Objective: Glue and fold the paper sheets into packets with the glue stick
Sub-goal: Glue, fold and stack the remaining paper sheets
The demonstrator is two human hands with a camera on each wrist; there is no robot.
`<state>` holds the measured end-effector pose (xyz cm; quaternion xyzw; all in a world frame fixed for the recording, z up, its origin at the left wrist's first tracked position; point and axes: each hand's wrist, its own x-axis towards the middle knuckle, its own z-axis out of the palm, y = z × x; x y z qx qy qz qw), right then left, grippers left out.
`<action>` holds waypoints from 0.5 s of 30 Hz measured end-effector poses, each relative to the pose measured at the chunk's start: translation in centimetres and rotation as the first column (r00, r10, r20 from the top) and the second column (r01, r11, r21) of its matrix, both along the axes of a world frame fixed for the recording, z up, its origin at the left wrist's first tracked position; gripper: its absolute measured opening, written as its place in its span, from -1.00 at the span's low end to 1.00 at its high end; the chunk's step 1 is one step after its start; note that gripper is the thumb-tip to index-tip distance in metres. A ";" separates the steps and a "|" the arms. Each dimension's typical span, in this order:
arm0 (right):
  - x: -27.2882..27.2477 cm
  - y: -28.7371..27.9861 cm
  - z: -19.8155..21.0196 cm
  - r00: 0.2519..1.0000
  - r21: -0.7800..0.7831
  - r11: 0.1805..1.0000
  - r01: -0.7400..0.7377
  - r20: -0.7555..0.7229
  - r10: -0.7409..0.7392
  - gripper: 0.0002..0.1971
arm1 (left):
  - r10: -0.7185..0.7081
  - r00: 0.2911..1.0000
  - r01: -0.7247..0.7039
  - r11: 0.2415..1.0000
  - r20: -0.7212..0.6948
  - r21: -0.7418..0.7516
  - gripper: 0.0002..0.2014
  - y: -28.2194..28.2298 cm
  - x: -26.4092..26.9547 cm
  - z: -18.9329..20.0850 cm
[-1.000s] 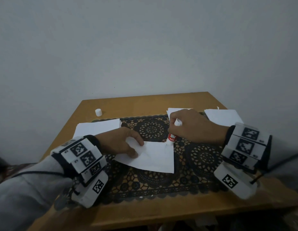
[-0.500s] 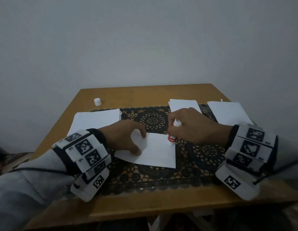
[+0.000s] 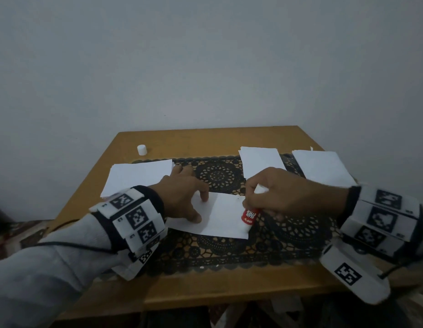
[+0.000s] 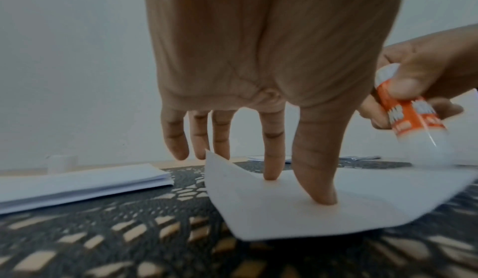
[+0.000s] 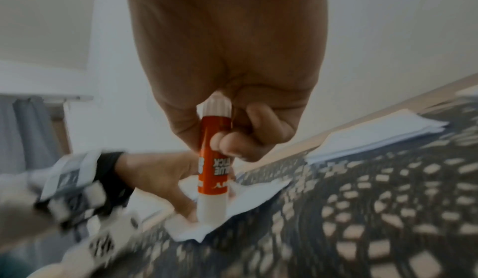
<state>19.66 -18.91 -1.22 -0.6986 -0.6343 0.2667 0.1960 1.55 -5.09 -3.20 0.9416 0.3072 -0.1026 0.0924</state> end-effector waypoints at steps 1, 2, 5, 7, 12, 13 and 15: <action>0.5 -0.3 0.6 0.999 0.004 1.000 0.007 -0.043 -0.007 -0.80 | -0.011 1.000 0.011 1.000 -0.002 0.026 -0.53 -0.1 0.0 0.0; 1.0 -0.5 1.3 0.996 0.014 1.000 0.017 -0.087 -0.015 -0.82 | -0.020 1.000 0.020 0.998 -0.001 0.052 -0.53 -0.3 -0.1 0.0; 3.0 -1.1 2.9 0.978 0.035 0.999 0.012 -0.207 -0.004 -0.86 | -0.050 0.999 0.049 0.989 0.003 0.136 -0.53 -0.7 -0.1 -0.2; 4.5 -1.4 3.2 0.957 0.023 0.999 0.024 -0.290 -0.016 -0.79 | -0.058 0.998 0.057 0.987 0.000 0.150 -0.53 -0.6 -0.1 -0.2; 6.0 -0.7 2.2 0.911 0.058 0.994 0.088 -0.409 -0.056 -0.72 | -0.033 0.999 0.032 0.998 0.009 0.059 -0.53 -0.1 -0.3 -0.1; 6.1 -0.1 1.9 0.898 0.077 0.990 0.121 -0.434 -0.076 -0.76 | -0.035 0.999 0.034 0.998 0.008 0.057 -0.53 -0.1 -0.3 -0.1; 6.2 1.5 1.5 0.839 0.095 0.968 0.231 -0.524 -0.148 -0.80 | -0.045 0.999 0.044 0.997 0.005 0.067 -0.53 -0.2 -0.2 -0.2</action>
